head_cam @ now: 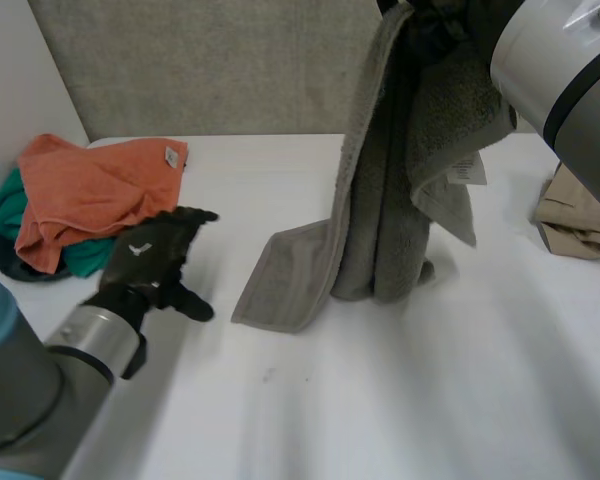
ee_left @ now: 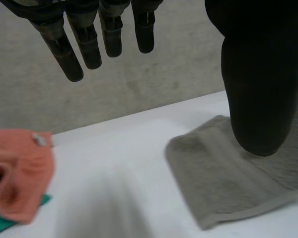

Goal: Fold the laundry.

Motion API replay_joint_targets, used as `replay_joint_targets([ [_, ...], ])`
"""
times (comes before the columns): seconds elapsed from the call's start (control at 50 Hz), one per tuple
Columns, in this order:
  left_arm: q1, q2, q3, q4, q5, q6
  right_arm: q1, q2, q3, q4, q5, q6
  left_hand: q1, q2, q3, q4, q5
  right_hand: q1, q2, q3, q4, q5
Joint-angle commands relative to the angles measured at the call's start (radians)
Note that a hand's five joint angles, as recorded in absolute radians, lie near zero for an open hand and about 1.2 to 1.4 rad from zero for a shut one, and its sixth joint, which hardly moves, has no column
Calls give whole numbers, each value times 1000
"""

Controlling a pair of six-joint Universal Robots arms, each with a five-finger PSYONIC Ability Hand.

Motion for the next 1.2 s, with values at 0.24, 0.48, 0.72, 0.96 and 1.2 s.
replay_joint_targets([
  [0.24,-230,-414,256,23,-60,-130,67,-6,-116,42,53,8,-21,-10,-20,-8,-4,266,222,212,199,217],
  [0.48,-229,-573,512,-22,-193,-141,65,-51,-105,53,93,12,1052,1062,1052,1064,1068,266,222,212,199,217],
  [0.72,47,-104,307,-22,-215,-108,-42,-100,-57,131,79,-23,1139,1149,1139,1151,1155,266,222,212,199,217],
  [0.96,285,375,212,-57,185,-82,-216,-123,10,295,-31,-80,1139,1149,1139,1151,1155,266,222,212,199,217],
  [1.2,360,176,230,-189,238,5,-455,113,180,407,-133,-310,1139,1149,1139,1151,1155,266,222,212,199,217],
])
